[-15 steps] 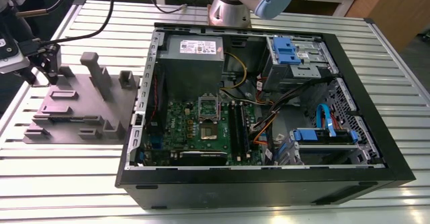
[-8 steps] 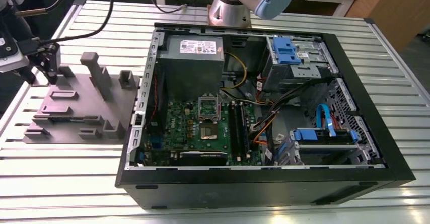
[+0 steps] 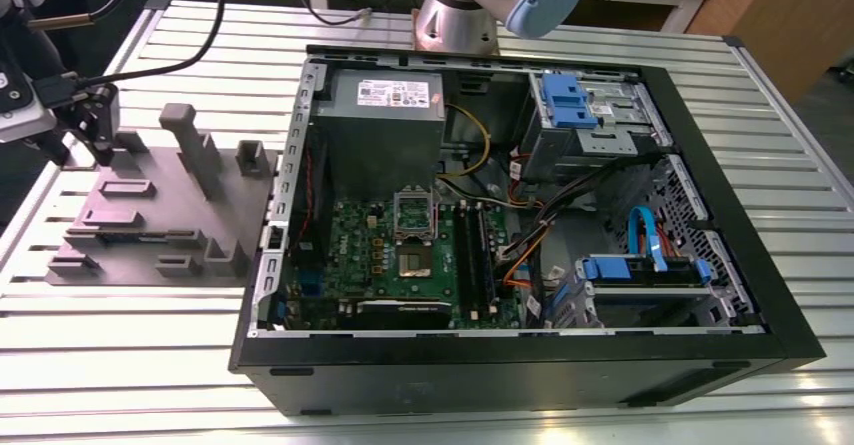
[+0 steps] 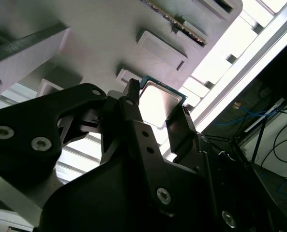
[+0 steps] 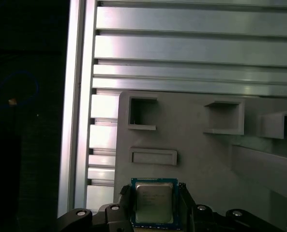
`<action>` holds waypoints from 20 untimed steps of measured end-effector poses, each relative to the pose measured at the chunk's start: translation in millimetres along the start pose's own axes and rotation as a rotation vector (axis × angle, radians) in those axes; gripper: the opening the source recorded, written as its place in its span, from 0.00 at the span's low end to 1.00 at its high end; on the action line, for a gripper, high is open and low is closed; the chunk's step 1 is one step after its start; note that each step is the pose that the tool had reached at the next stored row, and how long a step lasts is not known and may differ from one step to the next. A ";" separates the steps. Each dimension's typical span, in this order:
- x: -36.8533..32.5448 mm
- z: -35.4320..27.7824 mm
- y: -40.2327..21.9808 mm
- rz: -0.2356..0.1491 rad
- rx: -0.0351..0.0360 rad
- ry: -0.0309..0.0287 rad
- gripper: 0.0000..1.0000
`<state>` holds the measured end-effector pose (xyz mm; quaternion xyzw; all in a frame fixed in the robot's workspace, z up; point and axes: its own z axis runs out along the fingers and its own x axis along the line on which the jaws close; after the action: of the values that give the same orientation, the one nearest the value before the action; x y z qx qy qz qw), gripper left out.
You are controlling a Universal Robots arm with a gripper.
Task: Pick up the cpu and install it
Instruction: 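Pick up the cpu and move it towards the insertion slot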
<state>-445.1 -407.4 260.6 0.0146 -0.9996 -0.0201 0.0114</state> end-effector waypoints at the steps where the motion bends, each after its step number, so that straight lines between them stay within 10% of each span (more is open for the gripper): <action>1: 0.0 -0.6 0.1 0.000 0.0000 0.0000 0.47; 20: 0.1 -5.7 0.7 0.000 0.0015 0.0000 0.47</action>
<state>-445.1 -406.9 266.3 0.0146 -0.9996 -0.0194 0.0114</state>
